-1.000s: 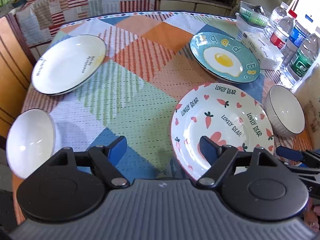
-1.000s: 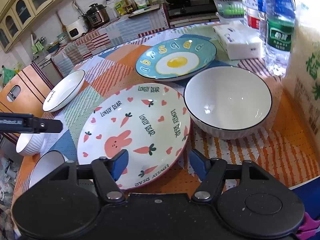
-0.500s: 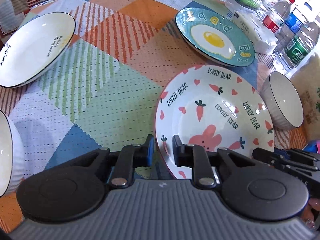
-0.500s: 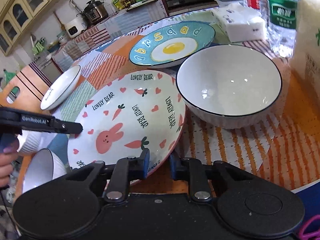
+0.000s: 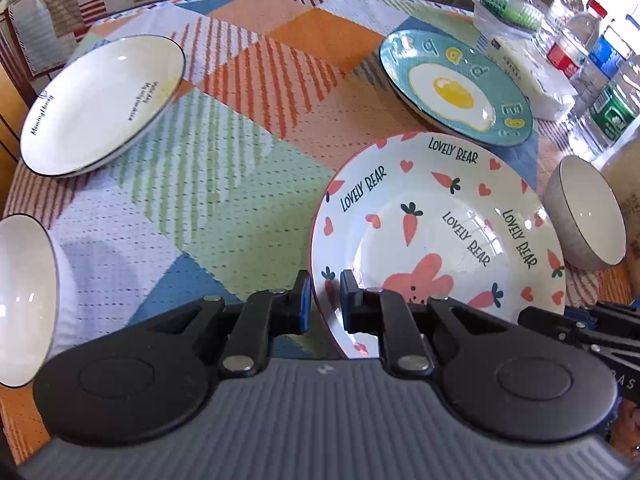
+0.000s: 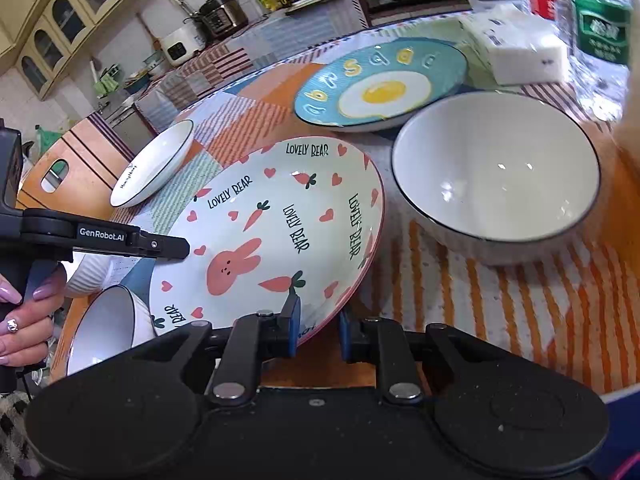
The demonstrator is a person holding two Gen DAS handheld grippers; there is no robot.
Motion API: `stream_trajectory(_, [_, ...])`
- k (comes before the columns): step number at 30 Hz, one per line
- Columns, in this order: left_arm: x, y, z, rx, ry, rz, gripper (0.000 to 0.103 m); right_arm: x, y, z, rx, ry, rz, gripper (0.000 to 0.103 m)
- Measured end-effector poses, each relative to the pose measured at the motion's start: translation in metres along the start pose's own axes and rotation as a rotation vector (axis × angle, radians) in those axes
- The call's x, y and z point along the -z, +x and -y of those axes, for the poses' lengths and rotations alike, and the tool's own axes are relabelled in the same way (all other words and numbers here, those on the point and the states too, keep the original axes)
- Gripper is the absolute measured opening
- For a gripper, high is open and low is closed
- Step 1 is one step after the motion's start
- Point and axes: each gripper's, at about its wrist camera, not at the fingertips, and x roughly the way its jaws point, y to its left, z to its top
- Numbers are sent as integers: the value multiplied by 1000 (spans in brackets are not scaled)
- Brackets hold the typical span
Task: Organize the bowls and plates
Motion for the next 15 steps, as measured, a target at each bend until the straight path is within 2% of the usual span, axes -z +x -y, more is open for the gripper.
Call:
stream_trajectory(9, [-23, -23, -39, -50, -47, 59, 14, -45, 19, -34, -47, -102, 16, 24])
stream_trajectory(15, [-29, -15, -65, -88, -98, 32, 14, -72, 47, -52, -91, -187, -32, 24])
